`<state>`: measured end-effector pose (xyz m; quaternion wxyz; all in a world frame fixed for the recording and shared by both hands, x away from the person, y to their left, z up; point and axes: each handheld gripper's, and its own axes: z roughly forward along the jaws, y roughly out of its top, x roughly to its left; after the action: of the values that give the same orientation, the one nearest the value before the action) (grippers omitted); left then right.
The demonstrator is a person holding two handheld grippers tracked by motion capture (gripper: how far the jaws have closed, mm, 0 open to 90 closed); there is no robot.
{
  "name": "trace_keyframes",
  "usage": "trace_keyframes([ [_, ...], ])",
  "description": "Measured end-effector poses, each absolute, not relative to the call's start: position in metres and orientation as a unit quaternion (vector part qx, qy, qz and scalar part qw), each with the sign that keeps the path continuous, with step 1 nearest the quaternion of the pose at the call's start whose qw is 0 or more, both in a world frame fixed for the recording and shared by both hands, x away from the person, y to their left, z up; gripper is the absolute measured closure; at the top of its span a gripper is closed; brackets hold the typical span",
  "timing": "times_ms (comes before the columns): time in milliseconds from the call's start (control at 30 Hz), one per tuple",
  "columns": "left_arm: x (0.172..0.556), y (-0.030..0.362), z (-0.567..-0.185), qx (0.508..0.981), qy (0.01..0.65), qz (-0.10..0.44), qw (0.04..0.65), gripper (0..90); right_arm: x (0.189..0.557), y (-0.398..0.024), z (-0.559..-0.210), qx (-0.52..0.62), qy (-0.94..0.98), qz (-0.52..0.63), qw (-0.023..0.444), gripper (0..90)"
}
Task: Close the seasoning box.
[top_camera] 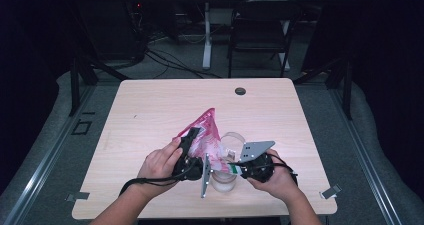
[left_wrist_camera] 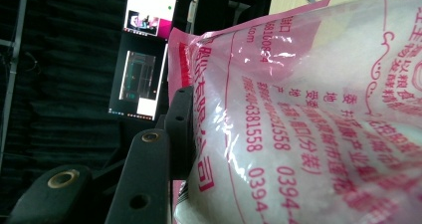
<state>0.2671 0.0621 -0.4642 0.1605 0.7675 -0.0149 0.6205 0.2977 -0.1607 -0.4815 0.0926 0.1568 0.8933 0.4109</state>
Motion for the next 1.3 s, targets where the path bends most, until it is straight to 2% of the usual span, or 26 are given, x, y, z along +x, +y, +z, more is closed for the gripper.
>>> trace_keyframes([
  [1300,0.2662,0.0629,-0.4645,0.766,-0.015,0.621,0.164,62.8,0.2983,-0.1592,-0.4839,0.157,0.895,0.408,0.091,90.0],
])
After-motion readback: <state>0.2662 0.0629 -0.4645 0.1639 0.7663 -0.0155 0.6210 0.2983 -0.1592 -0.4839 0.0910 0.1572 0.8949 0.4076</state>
